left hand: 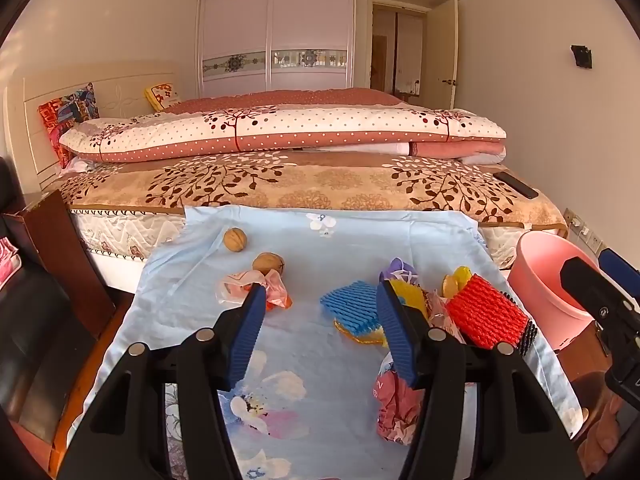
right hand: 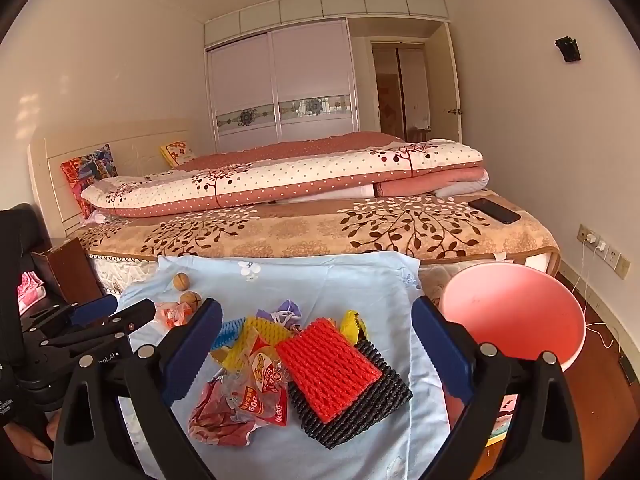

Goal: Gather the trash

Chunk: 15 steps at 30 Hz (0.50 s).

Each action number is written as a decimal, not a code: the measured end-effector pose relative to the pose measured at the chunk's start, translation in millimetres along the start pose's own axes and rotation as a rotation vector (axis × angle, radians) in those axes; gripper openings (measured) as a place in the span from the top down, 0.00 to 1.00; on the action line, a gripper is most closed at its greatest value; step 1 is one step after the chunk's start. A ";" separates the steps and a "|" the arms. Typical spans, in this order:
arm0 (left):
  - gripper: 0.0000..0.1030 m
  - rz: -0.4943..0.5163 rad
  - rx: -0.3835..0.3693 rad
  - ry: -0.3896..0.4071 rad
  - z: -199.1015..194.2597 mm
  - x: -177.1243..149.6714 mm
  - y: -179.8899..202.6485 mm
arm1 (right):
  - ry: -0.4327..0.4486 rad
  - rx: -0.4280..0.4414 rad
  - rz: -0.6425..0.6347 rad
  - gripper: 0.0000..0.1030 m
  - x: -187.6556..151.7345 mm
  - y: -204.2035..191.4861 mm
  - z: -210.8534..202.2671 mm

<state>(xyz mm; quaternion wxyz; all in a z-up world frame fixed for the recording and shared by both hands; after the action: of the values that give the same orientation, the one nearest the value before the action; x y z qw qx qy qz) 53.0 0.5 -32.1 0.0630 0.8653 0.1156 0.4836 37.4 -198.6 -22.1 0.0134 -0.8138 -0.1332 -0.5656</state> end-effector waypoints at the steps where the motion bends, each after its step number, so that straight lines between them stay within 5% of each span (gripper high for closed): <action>1: 0.44 0.001 0.001 0.000 0.4 -0.2 0.2 | 0.000 -0.001 0.000 0.08 0.5 0.8 0.6; 15: 0.44 0.003 0.000 -0.005 0.8 -4.5 1.3 | 0.003 -0.013 0.011 0.08 -3.8 2.1 -1.4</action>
<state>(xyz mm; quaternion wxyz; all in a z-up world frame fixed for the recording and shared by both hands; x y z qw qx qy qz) 51.6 -2.0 -35.9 0.0627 0.8668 0.1139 0.4815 35.4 -201.6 -24.9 0.0114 -0.8136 -0.1249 -0.5677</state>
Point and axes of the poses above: each gripper's, at about its wrist camera, not at the fingertips, and z roughly the way its jaws point, y to its right, x to its top, the point moved 6 cm from there along z, roughly the way its jaws point, and after that the axes turned 14 degrees about -z, right-handed, at the moved point
